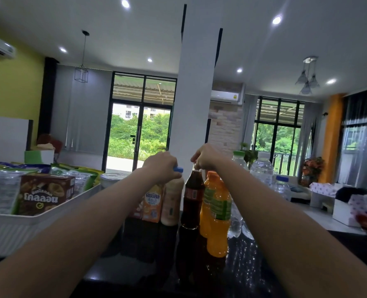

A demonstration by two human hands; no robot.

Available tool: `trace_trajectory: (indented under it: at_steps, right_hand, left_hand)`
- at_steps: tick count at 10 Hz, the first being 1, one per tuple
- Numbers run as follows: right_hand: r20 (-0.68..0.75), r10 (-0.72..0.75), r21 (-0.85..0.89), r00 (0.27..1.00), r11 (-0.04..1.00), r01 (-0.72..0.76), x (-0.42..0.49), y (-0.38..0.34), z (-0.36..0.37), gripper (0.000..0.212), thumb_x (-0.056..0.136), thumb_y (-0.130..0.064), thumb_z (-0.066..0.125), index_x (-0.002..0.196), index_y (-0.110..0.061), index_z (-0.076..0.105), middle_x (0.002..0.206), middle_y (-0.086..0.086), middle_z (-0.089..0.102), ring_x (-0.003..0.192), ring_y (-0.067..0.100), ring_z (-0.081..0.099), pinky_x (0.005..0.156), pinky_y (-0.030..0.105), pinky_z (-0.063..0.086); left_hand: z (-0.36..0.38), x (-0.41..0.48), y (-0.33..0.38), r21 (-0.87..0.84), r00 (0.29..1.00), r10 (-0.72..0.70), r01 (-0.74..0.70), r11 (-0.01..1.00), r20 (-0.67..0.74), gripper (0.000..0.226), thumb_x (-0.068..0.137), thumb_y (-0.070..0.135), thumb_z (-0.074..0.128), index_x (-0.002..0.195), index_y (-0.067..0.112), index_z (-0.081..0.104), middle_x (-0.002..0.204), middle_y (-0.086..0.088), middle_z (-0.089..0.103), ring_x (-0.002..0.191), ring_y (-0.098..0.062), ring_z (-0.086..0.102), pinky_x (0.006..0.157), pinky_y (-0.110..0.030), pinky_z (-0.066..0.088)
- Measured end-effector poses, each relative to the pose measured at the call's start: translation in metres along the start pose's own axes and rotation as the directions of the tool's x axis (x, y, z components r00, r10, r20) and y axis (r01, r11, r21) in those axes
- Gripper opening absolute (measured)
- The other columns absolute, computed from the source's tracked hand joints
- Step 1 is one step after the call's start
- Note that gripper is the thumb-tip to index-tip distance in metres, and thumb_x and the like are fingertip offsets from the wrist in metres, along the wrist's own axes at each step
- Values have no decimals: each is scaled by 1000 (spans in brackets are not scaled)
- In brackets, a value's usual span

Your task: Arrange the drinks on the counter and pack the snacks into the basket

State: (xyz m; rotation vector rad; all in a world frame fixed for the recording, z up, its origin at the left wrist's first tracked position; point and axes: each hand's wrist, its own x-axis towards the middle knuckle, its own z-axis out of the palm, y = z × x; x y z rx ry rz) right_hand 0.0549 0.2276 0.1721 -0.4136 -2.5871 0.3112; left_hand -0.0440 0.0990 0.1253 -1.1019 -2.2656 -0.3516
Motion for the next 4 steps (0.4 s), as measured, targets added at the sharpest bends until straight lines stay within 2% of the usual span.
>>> trace_trajectory:
  at_steps: [1,3,4]
  right_hand:
    - [-21,7,-40,1000,999,-8,-3,-1,4,23,87,-7,67,110,-9,70,112,5,69,93,14,62,86,29,53]
    - [14,14,-132,1000,991,-12,-11,-6,4,24,92,-8,61,115,-5,67,117,8,67,105,21,64,90,30,51]
    - [0,15,-120,1000,993,-15,-23,-5,-2,30,96,-21,56,121,-4,59,120,11,63,109,25,61,82,26,44]
  left_hand:
    - [0,-5,0,10,1000,11,-11,1000,-4,39,84,49,60,107,18,66,105,-3,56,94,-17,52,74,-29,43]
    - [11,-12,10,90,995,-33,41,995,-90,43,87,51,55,110,16,63,110,-3,57,100,-18,51,83,-31,46]
    - [0,-14,10,155,997,-29,41,987,-76,51,91,56,45,121,16,57,121,-4,55,111,-21,50,90,-36,44]
